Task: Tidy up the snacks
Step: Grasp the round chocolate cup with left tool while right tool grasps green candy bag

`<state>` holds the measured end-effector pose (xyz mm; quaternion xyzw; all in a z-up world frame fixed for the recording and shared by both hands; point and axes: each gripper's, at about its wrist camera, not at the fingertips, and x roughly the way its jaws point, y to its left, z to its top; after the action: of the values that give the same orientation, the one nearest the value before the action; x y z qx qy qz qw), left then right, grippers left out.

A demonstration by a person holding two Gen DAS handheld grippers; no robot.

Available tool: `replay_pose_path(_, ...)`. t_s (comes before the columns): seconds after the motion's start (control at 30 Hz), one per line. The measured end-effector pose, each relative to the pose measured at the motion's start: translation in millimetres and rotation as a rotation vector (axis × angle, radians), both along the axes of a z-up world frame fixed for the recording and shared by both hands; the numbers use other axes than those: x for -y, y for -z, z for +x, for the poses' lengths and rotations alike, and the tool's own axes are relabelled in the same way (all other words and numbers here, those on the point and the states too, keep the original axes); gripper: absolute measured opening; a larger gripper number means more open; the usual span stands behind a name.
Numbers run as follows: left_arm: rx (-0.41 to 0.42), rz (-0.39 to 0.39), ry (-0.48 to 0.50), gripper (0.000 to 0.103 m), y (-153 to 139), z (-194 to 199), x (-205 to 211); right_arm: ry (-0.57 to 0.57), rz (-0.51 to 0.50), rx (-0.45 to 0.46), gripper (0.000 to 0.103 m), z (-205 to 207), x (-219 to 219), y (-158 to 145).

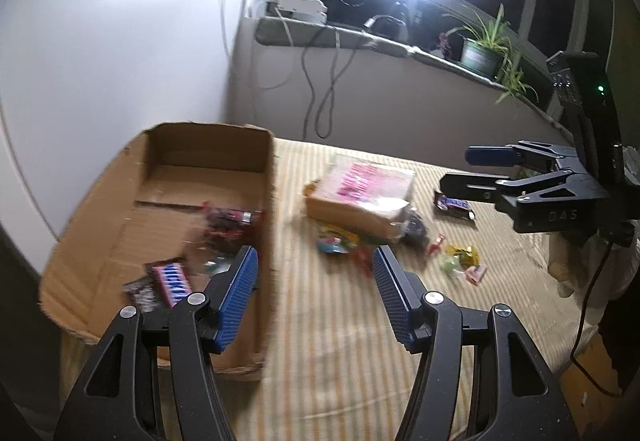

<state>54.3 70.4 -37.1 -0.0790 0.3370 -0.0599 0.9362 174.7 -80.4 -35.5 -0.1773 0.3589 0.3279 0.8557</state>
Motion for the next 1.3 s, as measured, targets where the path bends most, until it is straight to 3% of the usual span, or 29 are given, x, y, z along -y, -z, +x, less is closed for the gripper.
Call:
replay_pose_path(0.33,-0.067,-0.033,0.087,0.045,23,19,35,0.1,-0.024,-0.06,0.083,-4,66,29)
replay_pose_path(0.53,-0.114,-0.044,0.122,0.04,35,32,49,0.097,-0.022,-0.144,0.059,-10,85,55)
replay_pose_path(0.9,-0.178,-0.005,0.133,0.04,52,56,61,0.024,-0.03,-0.209,0.04,-11,68,82)
replay_pose_path(1.3,-0.212,0.057,0.137,0.04,65,79,69,-0.005,-0.072,-0.234,0.031,-5,45,100)
